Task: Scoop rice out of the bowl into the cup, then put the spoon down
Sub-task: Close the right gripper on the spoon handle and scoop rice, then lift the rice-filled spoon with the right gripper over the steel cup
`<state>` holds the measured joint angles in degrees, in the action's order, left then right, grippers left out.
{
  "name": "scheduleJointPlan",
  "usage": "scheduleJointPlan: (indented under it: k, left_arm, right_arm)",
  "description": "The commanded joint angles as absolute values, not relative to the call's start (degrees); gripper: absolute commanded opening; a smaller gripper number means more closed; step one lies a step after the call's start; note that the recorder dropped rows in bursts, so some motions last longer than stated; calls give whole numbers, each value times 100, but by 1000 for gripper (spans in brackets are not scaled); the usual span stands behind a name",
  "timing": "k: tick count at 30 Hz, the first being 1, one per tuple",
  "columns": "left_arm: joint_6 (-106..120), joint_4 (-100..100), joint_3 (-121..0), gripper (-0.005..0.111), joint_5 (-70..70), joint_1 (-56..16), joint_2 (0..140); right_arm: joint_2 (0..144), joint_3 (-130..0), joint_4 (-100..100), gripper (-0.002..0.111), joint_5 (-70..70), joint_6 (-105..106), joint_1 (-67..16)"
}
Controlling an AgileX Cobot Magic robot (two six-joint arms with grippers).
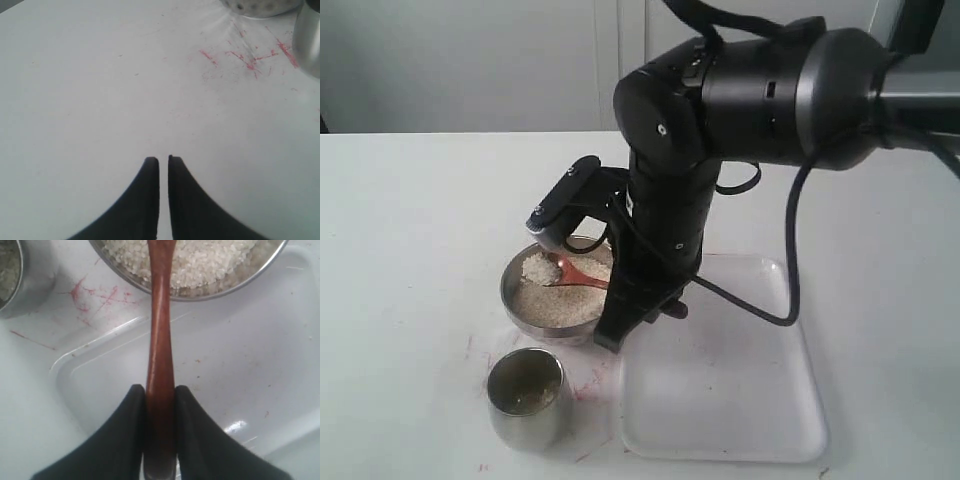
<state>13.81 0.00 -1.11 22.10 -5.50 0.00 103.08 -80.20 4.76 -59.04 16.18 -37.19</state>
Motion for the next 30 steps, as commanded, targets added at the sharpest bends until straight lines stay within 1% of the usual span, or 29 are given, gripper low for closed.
scheduleJointPlan:
  k: [1,5,11,21,30]
  left_arm:
    - [1347,-32,-58,14,2489,-592,0]
    - [1347,-32,-58,14,2489,-592,0]
    - [1347,-32,-58,14,2489,-592,0]
    - [1347,-32,-58,14,2489,-592,0]
    - [1347,-32,-58,14,2489,-592,0]
  right_arm:
    - [9989,-7980,447,0,-6070,1679,-3666]
    - [9633,-7980,306,0,-6264,1716,-3666]
    - [9177,-7980,293,0,-6996,1794,-3858]
    - [8856,-7968,248,0,-6996,1772,-4697]
    - [8812,-7472,-411,0,-6996,1772,-4806]
